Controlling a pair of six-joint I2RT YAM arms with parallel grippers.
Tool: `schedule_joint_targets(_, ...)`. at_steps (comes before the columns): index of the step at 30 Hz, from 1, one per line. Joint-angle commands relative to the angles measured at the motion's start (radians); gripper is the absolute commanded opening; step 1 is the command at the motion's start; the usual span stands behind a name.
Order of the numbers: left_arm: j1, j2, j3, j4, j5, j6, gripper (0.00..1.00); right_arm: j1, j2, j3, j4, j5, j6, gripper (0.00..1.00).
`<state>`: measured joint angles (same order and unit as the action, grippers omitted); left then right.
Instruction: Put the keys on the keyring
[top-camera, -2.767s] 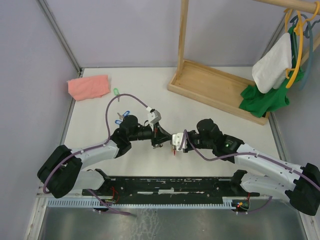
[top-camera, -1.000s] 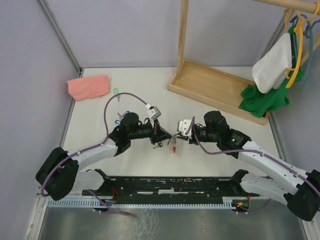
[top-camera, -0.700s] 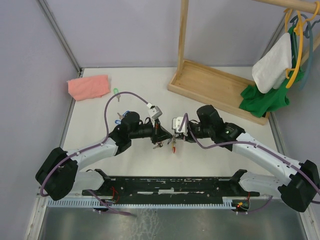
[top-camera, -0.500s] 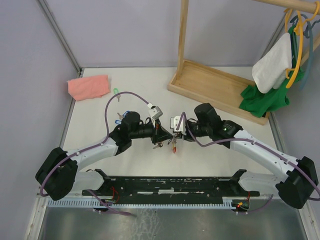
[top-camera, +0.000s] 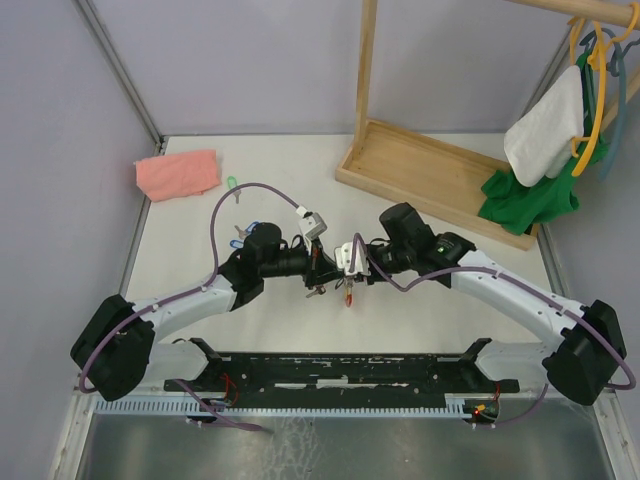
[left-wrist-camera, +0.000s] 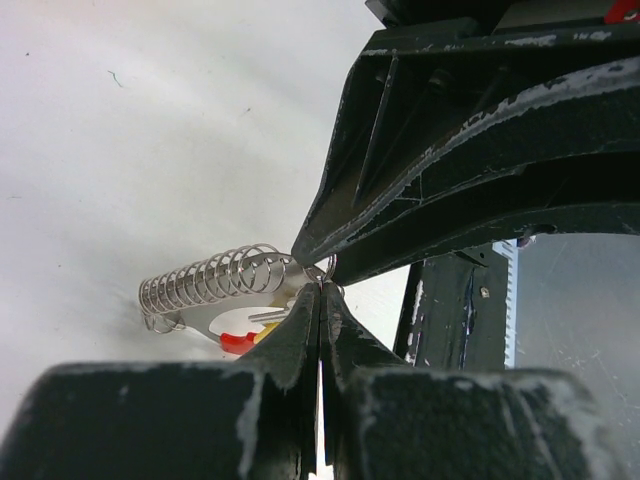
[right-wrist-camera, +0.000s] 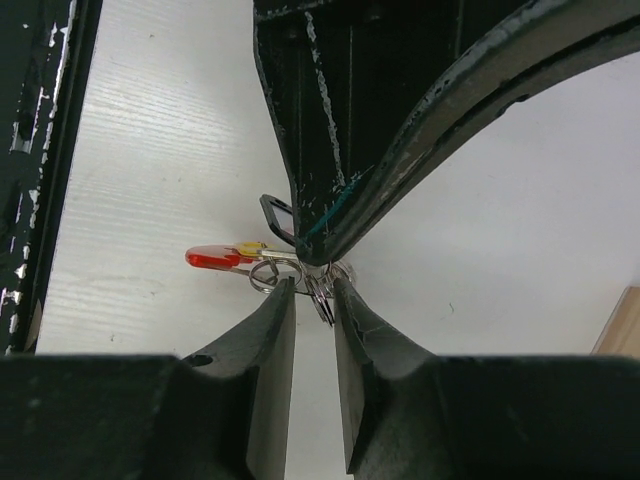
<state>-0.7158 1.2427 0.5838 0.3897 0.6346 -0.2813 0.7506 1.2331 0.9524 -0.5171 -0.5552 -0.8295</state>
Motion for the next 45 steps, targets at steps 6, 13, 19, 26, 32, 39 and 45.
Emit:
schedule_joint_targets(6, -0.010, -0.037, 0.045, -0.015, 0.011, 0.057, 0.03, -0.002, 0.004, 0.061, -0.052, -0.037, -0.058, 0.11)
schedule_joint_targets(13, -0.007, -0.046, 0.030, -0.066, -0.059, 0.058, 0.03, -0.004, -0.045, 0.025, -0.006, 0.007, -0.002, 0.01)
schedule_joint_targets(19, 0.010, -0.034, -0.015, -0.056, -0.070, 0.015, 0.03, -0.030, -0.135, -0.113, 0.224, -0.039, 0.139, 0.01)
schedule_joint_targets(26, 0.010, 0.024, -0.056, 0.043, -0.046, -0.048, 0.03, -0.060, -0.214, -0.303, 0.614, -0.074, 0.356, 0.01)
schedule_joint_targets(32, 0.011, 0.091, -0.065, 0.101, -0.026, -0.081, 0.03, -0.075, -0.229, -0.417, 0.932, -0.066, 0.471, 0.01)
schedule_joint_targets(39, 0.010, 0.137, -0.060, 0.176, 0.008, -0.108, 0.03, -0.084, -0.193, -0.510, 1.188, -0.048, 0.595, 0.01)
schedule_joint_targets(45, 0.010, 0.053, -0.021, 0.061, -0.020, -0.039, 0.03, -0.084, -0.246, -0.416, 0.806, -0.043, 0.452, 0.04)
